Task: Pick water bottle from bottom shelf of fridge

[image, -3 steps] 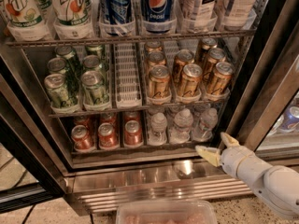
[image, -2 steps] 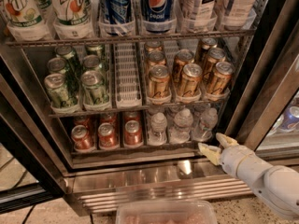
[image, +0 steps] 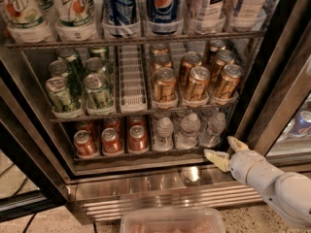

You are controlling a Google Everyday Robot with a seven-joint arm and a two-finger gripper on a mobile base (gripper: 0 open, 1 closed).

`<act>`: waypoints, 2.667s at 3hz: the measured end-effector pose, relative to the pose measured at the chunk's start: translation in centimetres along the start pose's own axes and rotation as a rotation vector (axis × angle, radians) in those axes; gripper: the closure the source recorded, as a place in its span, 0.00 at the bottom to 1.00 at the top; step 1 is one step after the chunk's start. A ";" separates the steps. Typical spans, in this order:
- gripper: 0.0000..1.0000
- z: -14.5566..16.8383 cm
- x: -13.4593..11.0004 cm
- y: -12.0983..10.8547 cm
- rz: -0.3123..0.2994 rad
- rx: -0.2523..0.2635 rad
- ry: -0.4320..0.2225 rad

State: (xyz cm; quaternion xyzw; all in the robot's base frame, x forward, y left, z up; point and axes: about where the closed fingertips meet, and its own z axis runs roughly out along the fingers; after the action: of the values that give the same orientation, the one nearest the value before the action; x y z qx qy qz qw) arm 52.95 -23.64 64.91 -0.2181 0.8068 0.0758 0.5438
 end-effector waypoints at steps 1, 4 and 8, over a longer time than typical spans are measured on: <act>0.37 -0.2 -0.1 0.1 -0.005 0.002 -0.001; 0.33 -0.3 -0.1 0.3 -0.001 0.000 -0.008; 0.35 -1.0 -0.7 0.6 -0.014 0.008 -0.016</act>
Offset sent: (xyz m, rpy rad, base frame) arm -0.0013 0.0002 0.0013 -0.0044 -0.0037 0.0004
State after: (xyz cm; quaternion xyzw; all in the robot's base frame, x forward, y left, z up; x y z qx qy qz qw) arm 52.08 -23.26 65.89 -0.2210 0.8013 0.0703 0.5515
